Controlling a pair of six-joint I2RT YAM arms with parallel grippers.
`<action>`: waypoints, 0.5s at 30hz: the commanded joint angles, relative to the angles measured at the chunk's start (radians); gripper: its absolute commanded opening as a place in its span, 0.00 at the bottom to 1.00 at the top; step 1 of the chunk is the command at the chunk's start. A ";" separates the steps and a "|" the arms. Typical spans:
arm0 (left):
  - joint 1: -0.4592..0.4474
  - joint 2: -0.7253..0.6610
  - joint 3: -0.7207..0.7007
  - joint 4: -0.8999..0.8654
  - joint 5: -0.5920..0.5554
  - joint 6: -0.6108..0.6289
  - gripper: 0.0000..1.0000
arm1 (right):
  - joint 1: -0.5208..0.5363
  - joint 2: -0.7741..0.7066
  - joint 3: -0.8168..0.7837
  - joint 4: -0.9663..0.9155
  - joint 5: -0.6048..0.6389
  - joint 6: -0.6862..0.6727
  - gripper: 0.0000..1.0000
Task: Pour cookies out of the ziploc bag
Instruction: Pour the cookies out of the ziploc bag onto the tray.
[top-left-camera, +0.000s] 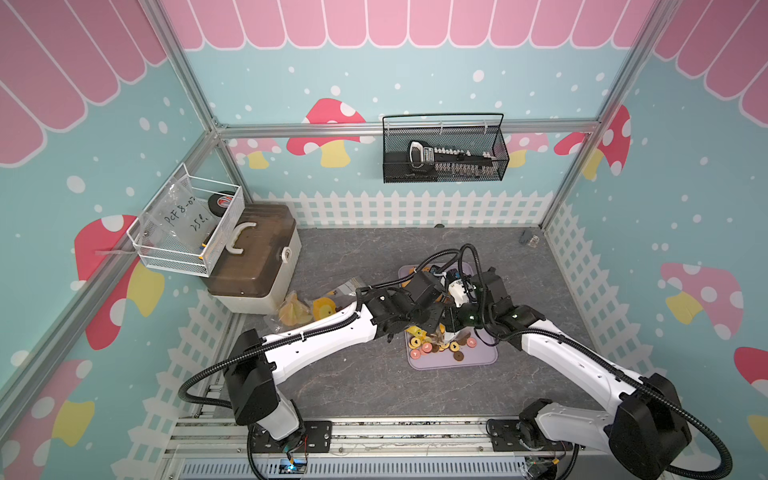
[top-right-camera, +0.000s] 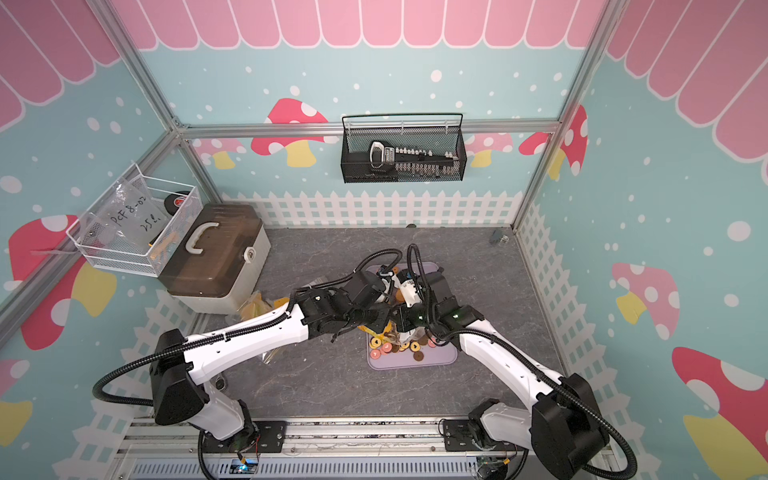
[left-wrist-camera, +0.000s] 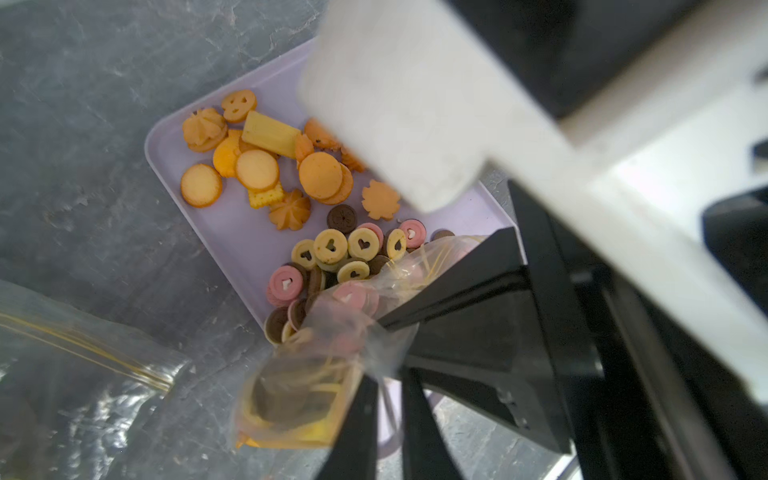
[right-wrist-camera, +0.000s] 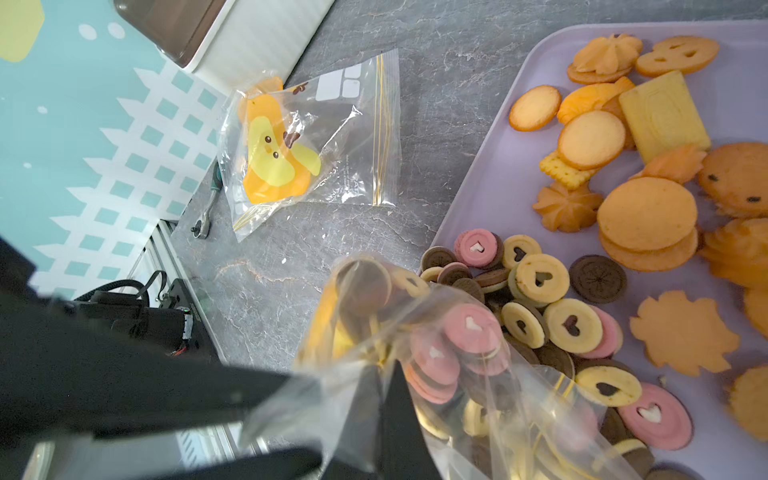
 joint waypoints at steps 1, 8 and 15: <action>0.010 -0.074 -0.048 0.028 0.002 -0.014 0.42 | 0.005 0.006 -0.021 0.081 0.004 0.045 0.01; 0.044 -0.263 -0.240 0.075 -0.071 -0.042 0.87 | 0.005 0.020 -0.042 0.141 0.001 0.096 0.00; 0.139 -0.365 -0.438 0.123 -0.017 -0.039 0.97 | 0.003 0.011 -0.053 0.159 0.000 0.109 0.00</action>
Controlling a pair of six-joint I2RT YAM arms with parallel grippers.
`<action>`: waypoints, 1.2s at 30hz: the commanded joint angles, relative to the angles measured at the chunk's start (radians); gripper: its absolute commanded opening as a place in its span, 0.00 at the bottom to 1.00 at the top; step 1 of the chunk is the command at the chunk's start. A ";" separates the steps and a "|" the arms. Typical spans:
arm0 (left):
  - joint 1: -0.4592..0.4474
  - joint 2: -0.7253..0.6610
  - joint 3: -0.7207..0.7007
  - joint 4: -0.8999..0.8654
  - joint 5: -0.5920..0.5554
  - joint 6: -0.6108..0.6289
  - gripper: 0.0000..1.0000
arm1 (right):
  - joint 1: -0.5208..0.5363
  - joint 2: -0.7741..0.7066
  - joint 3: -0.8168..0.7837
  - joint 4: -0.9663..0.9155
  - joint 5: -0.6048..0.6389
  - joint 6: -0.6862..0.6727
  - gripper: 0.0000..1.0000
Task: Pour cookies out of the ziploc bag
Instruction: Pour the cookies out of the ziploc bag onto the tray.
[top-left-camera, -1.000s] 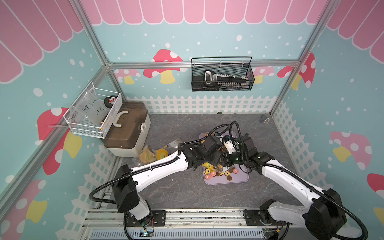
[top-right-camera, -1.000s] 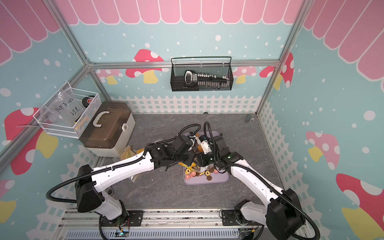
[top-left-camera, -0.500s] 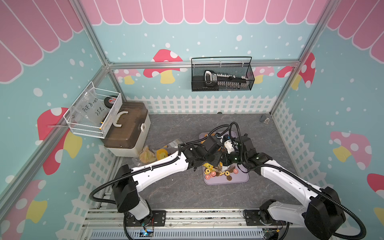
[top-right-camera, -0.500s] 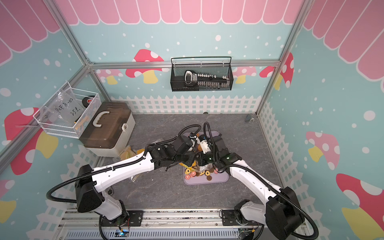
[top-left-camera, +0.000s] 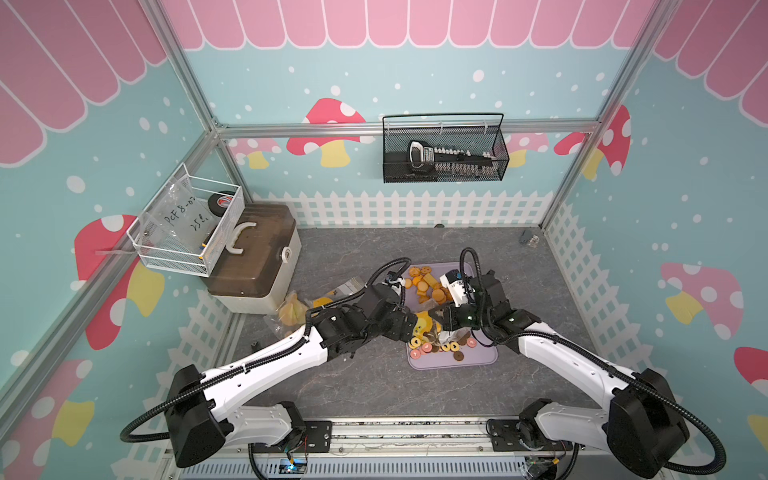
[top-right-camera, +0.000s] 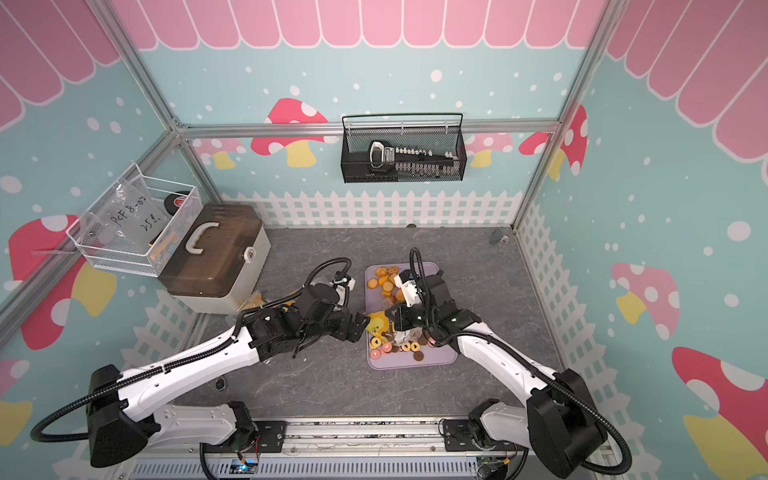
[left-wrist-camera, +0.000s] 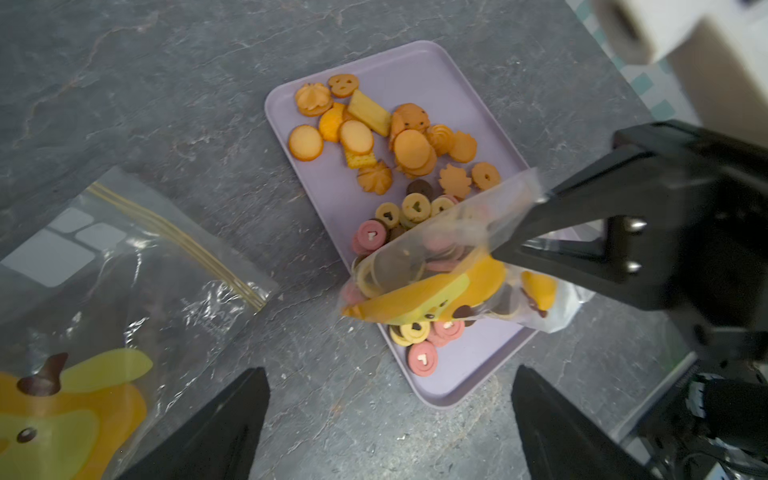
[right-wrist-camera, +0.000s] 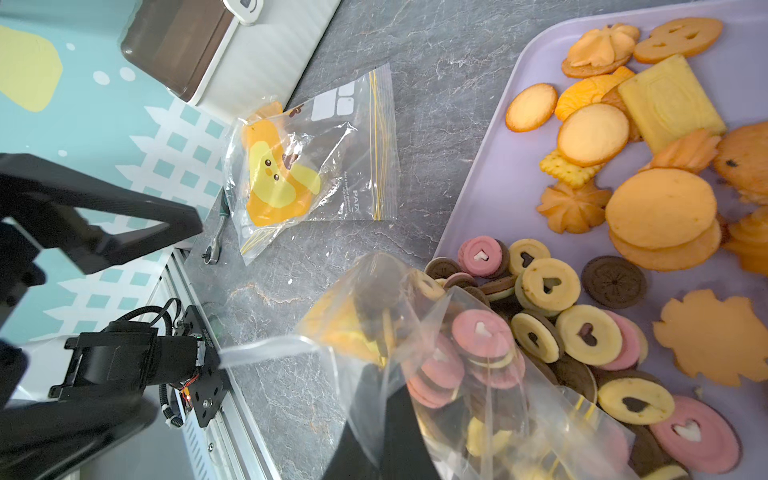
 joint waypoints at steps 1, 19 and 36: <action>0.034 -0.007 -0.064 0.049 0.034 -0.006 0.98 | 0.003 -0.003 -0.006 0.044 -0.004 0.012 0.00; 0.077 0.182 -0.016 0.265 0.263 0.144 0.91 | 0.002 -0.010 -0.027 0.052 -0.016 0.018 0.00; 0.077 0.270 0.030 0.296 0.303 0.209 0.01 | -0.004 -0.010 -0.032 0.054 -0.021 0.032 0.00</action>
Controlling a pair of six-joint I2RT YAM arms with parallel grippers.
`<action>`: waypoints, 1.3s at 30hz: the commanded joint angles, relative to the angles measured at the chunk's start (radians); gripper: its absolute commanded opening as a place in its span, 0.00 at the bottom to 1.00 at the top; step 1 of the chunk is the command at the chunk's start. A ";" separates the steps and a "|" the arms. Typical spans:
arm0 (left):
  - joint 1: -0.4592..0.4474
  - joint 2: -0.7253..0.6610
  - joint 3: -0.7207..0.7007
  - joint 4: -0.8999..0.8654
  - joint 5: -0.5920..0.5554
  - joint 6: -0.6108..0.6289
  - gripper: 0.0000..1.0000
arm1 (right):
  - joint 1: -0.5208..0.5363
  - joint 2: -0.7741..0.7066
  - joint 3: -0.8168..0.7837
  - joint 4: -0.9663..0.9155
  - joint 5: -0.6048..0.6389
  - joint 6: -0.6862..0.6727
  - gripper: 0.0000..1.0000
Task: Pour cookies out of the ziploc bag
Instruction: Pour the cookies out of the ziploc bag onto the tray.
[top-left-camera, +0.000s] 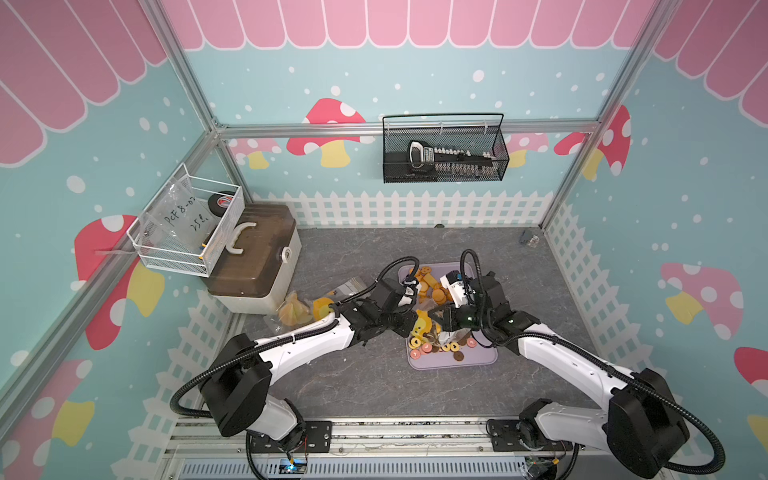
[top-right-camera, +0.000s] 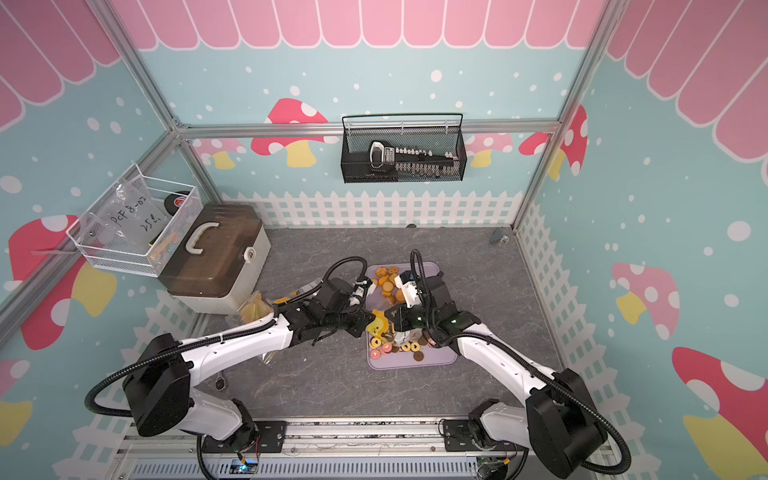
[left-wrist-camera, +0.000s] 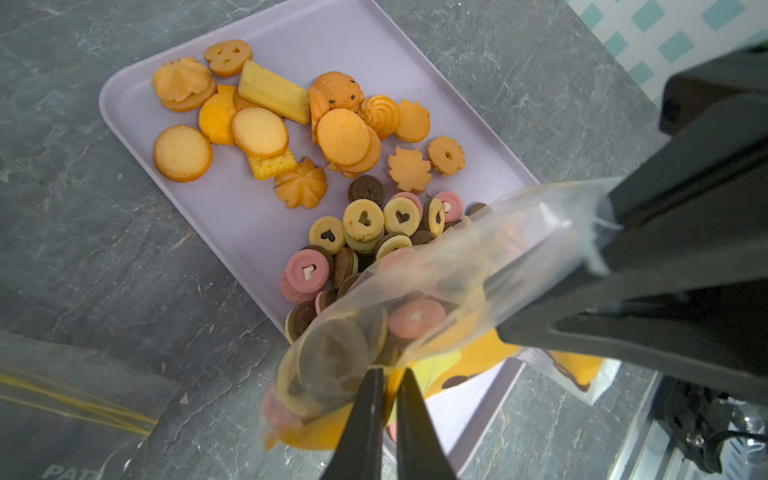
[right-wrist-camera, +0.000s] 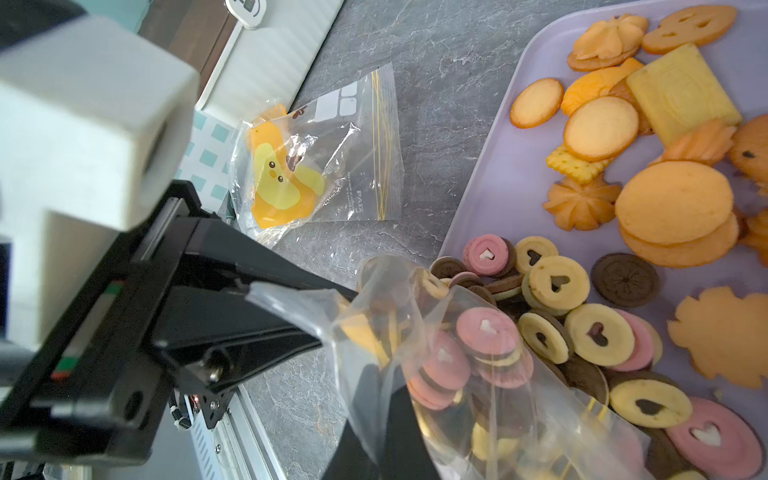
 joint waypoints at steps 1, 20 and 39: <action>0.004 0.006 0.033 0.012 0.011 0.018 0.00 | -0.006 -0.013 -0.014 0.025 -0.009 0.009 0.00; -0.009 -0.034 0.182 -0.132 -0.023 0.032 0.00 | -0.022 -0.137 -0.115 0.088 0.019 0.051 0.00; -0.109 0.072 0.320 -0.179 -0.087 0.029 0.01 | -0.067 -0.285 -0.205 -0.018 0.141 0.047 0.00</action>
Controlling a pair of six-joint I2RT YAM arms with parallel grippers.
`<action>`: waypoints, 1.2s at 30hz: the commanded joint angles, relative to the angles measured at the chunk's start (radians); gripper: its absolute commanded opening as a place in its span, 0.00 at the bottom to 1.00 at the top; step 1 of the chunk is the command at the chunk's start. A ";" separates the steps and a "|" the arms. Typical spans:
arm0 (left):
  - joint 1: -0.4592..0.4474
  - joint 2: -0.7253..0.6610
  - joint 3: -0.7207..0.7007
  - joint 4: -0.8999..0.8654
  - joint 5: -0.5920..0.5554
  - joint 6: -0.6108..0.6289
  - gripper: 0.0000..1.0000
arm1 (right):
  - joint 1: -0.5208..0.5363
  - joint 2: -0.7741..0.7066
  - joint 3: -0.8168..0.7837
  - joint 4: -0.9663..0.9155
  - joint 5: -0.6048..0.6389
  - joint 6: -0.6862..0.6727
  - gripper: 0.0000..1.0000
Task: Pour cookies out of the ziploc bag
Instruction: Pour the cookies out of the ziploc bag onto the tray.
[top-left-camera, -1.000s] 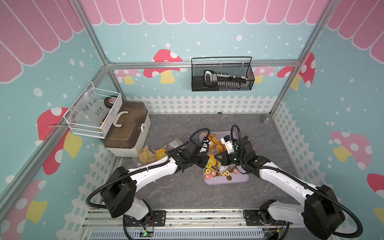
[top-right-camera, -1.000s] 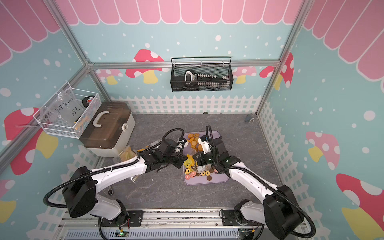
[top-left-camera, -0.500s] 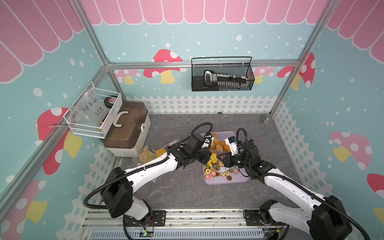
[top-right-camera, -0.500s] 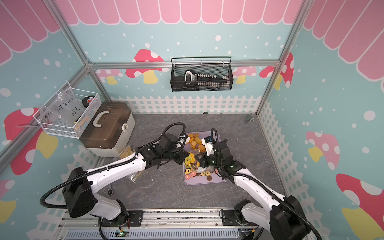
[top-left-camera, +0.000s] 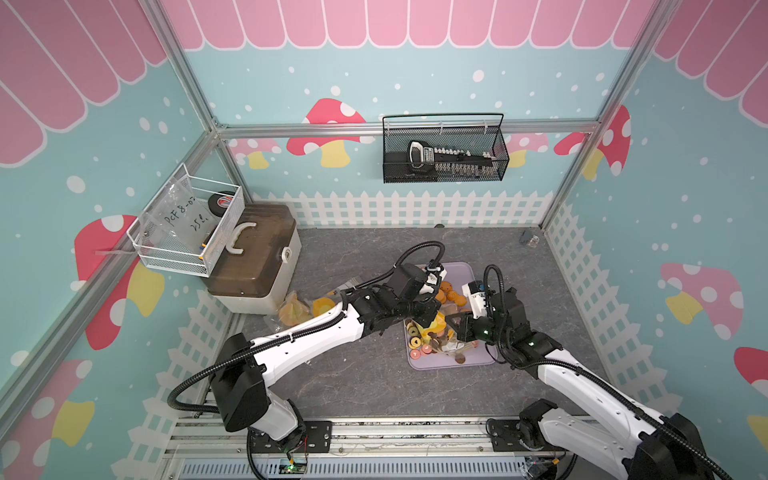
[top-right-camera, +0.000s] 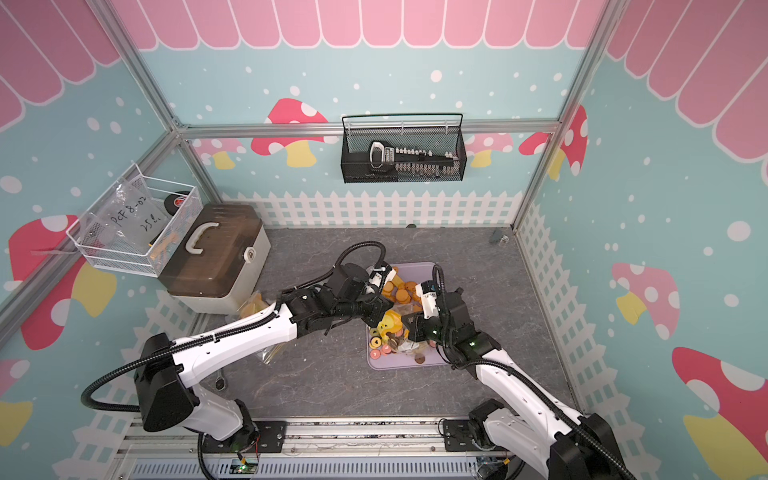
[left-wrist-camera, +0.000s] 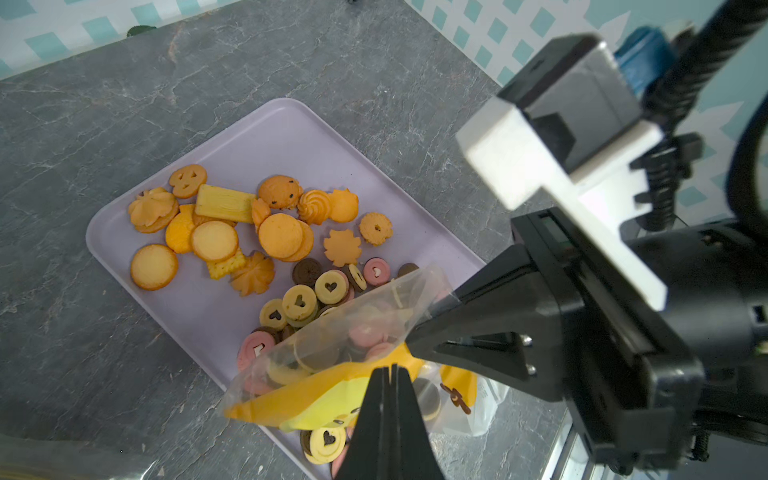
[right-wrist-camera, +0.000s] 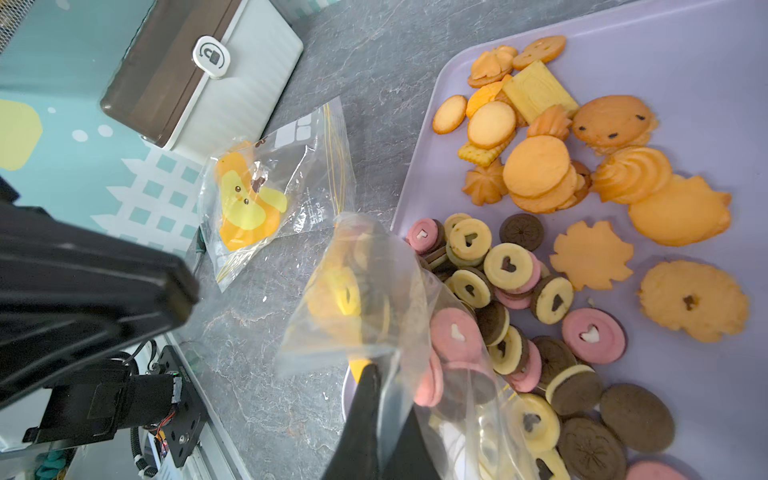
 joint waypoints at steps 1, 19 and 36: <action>0.001 0.009 0.009 -0.017 -0.050 0.015 0.17 | -0.014 -0.036 -0.022 -0.017 0.024 -0.006 0.00; 0.153 -0.013 -0.184 0.223 0.314 0.251 0.99 | -0.035 -0.039 -0.018 0.009 -0.033 -0.032 0.00; 0.202 0.265 0.031 0.071 0.508 0.734 0.90 | -0.045 -0.003 -0.007 0.044 -0.065 -0.035 0.00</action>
